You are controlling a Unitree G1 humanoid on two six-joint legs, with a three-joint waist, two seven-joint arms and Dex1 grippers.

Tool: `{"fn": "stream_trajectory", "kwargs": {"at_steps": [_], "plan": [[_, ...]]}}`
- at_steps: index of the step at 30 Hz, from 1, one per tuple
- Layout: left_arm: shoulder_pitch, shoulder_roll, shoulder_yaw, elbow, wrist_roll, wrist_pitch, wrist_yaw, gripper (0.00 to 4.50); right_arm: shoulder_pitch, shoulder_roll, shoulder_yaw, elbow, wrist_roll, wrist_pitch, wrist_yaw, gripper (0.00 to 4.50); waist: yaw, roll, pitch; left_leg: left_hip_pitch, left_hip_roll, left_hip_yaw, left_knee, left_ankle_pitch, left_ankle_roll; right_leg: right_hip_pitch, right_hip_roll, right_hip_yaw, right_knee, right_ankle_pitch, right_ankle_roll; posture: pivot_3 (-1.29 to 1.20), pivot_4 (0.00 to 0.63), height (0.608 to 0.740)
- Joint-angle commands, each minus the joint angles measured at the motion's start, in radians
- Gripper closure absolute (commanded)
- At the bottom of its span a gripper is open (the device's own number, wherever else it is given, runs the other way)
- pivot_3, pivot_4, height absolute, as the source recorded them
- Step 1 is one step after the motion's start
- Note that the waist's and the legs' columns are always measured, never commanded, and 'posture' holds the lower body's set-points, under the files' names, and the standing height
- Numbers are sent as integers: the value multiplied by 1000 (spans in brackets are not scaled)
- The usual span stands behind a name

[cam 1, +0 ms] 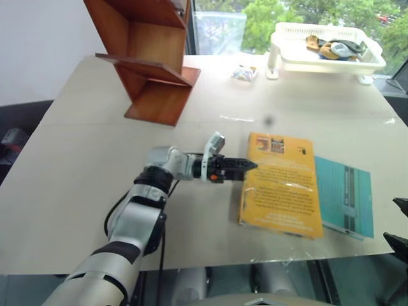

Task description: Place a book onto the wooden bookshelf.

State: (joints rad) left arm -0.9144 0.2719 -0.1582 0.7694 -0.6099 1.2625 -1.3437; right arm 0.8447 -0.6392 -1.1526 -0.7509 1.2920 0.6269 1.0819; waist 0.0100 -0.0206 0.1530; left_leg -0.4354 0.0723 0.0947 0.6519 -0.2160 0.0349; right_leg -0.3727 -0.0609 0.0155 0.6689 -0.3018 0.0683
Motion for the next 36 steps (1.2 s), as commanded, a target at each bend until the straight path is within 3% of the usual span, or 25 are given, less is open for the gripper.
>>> {"fn": "stream_trajectory", "kwargs": {"at_steps": [1,11,17,21,25,32,36], "plan": [[-24,-4,-16,6,10,-6,-50,833,12,7,-17,-18,6,-36,-10,0,1,0,0,0,0,0,0,0,0,0,0,0,0,0,0,0,150,740],[15,-1,-42,-34,21,4,-85,4343,-31,-50,10,25,23,-42,-7,0,2,0,0,-2,0,-1,0,0,0,-1,-1,-1,-1,0,0,0,150,740],[16,24,54,-127,-22,-16,-50,4396,-48,-72,18,47,27,-35,11,0,2,0,0,-4,0,-3,0,0,0,-2,-1,-2,-1,0,0,0,150,740],[-9,87,140,-364,-53,-76,-9,4396,-70,-97,6,96,53,-26,33,0,2,0,1,-10,-1,-6,2,0,0,-6,-1,-5,-1,0,0,0,150,740],[-41,188,117,-579,34,-326,-7,4396,-115,-156,17,208,52,-1,72,0,4,0,0,-12,-1,-7,2,0,0,-6,-1,-7,-2,0,0,0,150,740],[-213,275,109,-572,212,-736,37,4396,-371,-287,77,435,80,36,108,0,5,1,0,-12,-4,-8,4,1,0,-4,0,-5,-3,1,1,0,150,740],[-272,350,54,-565,397,-1076,52,4396,-516,-335,125,556,86,75,151,0,5,1,0,-12,-4,-8,3,1,-1,-4,1,-5,-4,1,1,0,150,740]]}}
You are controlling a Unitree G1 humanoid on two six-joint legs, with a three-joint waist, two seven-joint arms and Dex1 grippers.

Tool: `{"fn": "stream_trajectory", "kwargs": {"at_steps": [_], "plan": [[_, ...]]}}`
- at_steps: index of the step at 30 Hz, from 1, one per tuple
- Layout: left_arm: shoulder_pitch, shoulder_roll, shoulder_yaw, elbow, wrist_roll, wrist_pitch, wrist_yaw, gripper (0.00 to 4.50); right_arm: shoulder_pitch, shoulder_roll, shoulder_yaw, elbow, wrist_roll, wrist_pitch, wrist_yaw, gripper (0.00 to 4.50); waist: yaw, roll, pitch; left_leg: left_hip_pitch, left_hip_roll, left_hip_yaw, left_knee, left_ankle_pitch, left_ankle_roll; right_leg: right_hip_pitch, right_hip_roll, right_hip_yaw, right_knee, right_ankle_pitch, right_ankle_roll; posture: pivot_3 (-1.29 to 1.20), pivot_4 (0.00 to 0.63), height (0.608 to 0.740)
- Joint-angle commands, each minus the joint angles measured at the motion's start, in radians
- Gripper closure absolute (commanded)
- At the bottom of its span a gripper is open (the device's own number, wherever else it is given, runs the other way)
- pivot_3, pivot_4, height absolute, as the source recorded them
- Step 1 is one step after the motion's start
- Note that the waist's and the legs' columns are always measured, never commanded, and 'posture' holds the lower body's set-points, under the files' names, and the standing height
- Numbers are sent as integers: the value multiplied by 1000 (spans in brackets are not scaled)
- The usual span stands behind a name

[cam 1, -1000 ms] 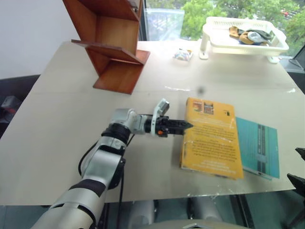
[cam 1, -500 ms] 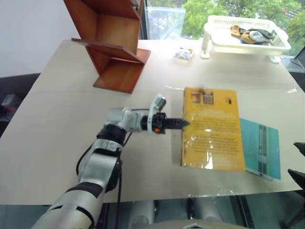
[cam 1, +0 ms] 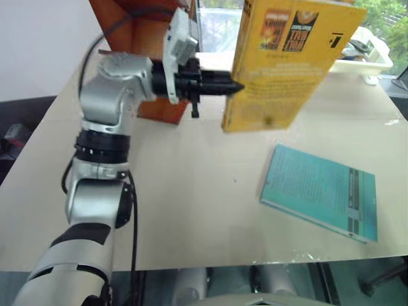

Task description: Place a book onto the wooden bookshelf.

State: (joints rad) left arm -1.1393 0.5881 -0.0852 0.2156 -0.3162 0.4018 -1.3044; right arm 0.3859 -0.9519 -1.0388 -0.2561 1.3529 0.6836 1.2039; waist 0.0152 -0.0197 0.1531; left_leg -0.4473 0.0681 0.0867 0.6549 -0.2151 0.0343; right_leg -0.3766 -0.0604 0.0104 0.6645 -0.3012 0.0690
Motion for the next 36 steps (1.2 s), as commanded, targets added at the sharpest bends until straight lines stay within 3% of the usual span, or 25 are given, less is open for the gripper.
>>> {"fn": "stream_trajectory", "kwargs": {"at_steps": [1,5,11,21,26,36], "plan": [[-62,42,-23,1,134,-285,25,4396,-90,-27,27,81,16,22,32,0,0,0,0,0,0,0,0,2,-3,0,0,0,-1,0,0,0,150,740],[-122,122,-69,106,338,-650,105,4396,-198,-25,99,134,-32,19,50,0,1,0,0,-1,0,3,0,2,-4,0,0,0,-1,0,0,0,150,740],[-191,252,-89,266,490,-859,169,4396,-264,-21,130,203,-96,14,106,0,0,0,0,-1,0,7,0,2,-4,-1,0,1,-1,0,0,0,150,740],[-309,384,-127,446,613,-926,151,4396,-311,-27,141,264,-171,14,166,0,-1,0,1,-1,1,8,0,2,-4,-2,0,0,0,0,0,0,150,740],[-319,405,-153,517,663,-937,149,4396,-316,-26,127,268,-182,18,177,0,-1,0,1,-1,2,9,1,2,-3,-2,1,1,1,0,1,0,150,740],[-409,401,-267,792,883,-1005,354,4396,-302,-1,106,242,-185,15,168,0,0,0,1,-1,3,9,1,2,-3,-2,1,1,1,0,1,0,150,740]]}}
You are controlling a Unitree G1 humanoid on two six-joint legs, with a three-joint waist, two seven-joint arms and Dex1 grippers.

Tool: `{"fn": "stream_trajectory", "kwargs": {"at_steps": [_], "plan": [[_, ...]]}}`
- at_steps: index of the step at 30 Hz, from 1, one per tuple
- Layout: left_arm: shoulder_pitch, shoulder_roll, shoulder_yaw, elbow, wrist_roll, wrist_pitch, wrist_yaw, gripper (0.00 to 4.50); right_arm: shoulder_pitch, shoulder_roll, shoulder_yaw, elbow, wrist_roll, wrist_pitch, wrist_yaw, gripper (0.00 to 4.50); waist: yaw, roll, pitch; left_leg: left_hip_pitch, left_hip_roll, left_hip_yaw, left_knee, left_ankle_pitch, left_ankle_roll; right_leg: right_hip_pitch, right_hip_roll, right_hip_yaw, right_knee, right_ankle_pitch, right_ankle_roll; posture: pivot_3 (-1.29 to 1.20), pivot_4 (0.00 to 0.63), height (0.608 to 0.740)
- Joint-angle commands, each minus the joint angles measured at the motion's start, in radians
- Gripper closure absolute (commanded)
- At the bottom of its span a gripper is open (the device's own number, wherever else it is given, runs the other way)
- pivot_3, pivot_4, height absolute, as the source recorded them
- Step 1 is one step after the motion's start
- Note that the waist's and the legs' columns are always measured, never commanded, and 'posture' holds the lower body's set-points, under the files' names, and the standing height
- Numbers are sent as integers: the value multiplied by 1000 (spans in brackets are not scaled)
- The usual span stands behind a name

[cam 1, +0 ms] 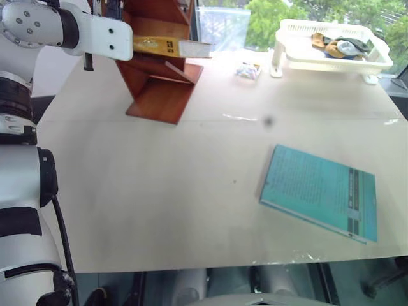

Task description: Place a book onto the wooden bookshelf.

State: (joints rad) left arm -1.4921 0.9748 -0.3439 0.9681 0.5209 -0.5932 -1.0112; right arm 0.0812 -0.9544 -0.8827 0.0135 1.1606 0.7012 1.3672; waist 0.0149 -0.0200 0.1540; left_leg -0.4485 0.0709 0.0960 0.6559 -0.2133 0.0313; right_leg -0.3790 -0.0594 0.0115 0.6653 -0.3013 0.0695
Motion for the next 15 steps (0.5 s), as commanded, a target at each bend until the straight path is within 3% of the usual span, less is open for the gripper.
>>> {"fn": "stream_trajectory", "kwargs": {"at_steps": [1,3,5,6,12,15], "plan": [[-62,11,-18,54,54,-8,61,4396,7,4,-56,-30,7,-3,4,0,0,0,0,0,0,0,0,0,0,0,0,0,0,0,0,0,150,740],[-71,4,-28,75,65,-8,75,4396,16,7,-64,-37,7,-3,1,0,-1,0,0,1,0,0,0,0,0,0,0,0,2,0,0,0,150,740],[-79,-1,-35,89,79,-4,93,3383,24,9,-69,-44,5,-4,-3,0,-3,0,0,1,1,0,0,-1,1,0,1,0,4,0,0,0,150,740],[-84,-2,-39,95,85,-1,105,3082,27,10,-72,-46,4,-5,-4,0,-5,0,0,2,1,0,0,-2,3,-1,1,1,5,0,0,0,150,740],[-101,0,-62,125,134,16,144,38,28,11,-76,-45,-6,-5,-6,0,-4,0,0,1,2,1,7,-2,3,-2,2,3,10,0,0,0,150,740],[-93,11,-54,121,129,20,131,38,28,11,-76,-45,-7,-4,-7,0,-3,0,0,0,2,1,9,-2,3,-2,2,3,12,0,0,0,150,740]]}}
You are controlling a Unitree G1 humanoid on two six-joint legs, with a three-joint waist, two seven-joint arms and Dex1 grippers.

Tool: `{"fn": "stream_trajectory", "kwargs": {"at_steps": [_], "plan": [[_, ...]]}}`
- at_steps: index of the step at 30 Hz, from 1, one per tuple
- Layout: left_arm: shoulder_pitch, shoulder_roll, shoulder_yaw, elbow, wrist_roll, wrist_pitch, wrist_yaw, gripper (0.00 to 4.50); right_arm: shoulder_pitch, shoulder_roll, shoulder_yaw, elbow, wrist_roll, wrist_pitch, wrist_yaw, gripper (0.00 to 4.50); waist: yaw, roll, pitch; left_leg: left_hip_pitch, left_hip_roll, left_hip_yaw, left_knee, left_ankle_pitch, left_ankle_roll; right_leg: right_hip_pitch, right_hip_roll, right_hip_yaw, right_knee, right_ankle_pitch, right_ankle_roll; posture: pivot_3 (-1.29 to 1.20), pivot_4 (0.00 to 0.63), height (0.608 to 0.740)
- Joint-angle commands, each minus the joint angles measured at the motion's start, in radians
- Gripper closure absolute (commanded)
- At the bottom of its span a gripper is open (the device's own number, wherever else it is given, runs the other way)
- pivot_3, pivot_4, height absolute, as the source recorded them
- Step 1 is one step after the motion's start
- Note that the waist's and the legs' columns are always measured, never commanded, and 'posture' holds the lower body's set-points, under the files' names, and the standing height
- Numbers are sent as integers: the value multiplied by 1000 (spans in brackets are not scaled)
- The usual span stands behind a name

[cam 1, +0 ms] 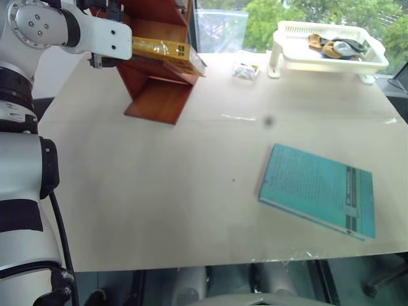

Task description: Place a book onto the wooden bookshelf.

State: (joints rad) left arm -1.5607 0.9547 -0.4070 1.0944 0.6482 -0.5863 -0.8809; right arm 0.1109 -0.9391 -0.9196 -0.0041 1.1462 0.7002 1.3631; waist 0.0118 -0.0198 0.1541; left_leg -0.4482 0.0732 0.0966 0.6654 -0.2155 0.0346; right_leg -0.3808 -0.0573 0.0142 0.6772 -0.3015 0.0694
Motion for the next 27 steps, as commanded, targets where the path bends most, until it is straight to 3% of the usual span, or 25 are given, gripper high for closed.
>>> {"fn": "stream_trajectory", "kwargs": {"at_steps": [1,3,6,10,16,21,27], "plan": [[-21,47,20,-25,-6,23,-8,38,-1,-6,-40,-27,6,-2,-3,0,1,0,0,0,0,0,1,0,0,0,0,0,1,0,0,0,150,740],[-9,65,49,-63,-44,48,-50,38,6,-8,-43,-25,-1,-4,1,0,0,0,0,0,0,0,1,0,0,0,0,0,1,0,0,0,150,740],[68,86,171,-198,-245,157,-222,38,22,-12,-63,-35,5,6,2,0,-1,0,0,0,0,0,1,0,0,0,0,0,1,0,0,0,150,740],[319,138,319,-531,-452,411,-360,38,63,3,-85,-61,5,19,-12,0,-2,2,0,0,1,0,2,0,0,0,0,0,3,0,0,0,150,740],[695,52,514,-1028,-817,929,-389,38,151,42,-56,-89,-108,-61,-5,0,3,2,0,0,2,-3,5,0,0,3,0,-2,3,0,0,0,150,740],[1034,-39,501,-1237,-835,1075,-252,38,259,73,35,-46,-374,-287,7,0,-1,6,-4,3,1,-3,5,0,0,4,0,-1,4,0,0,0,150,740],[1278,-201,500,-1294,-898,1083,-148,38,296,130,97,48,-553,-519,-30,0,-3,6,-4,4,2,-2,4,0,0,3,2,1,4,0,0,0,150,740]]}}
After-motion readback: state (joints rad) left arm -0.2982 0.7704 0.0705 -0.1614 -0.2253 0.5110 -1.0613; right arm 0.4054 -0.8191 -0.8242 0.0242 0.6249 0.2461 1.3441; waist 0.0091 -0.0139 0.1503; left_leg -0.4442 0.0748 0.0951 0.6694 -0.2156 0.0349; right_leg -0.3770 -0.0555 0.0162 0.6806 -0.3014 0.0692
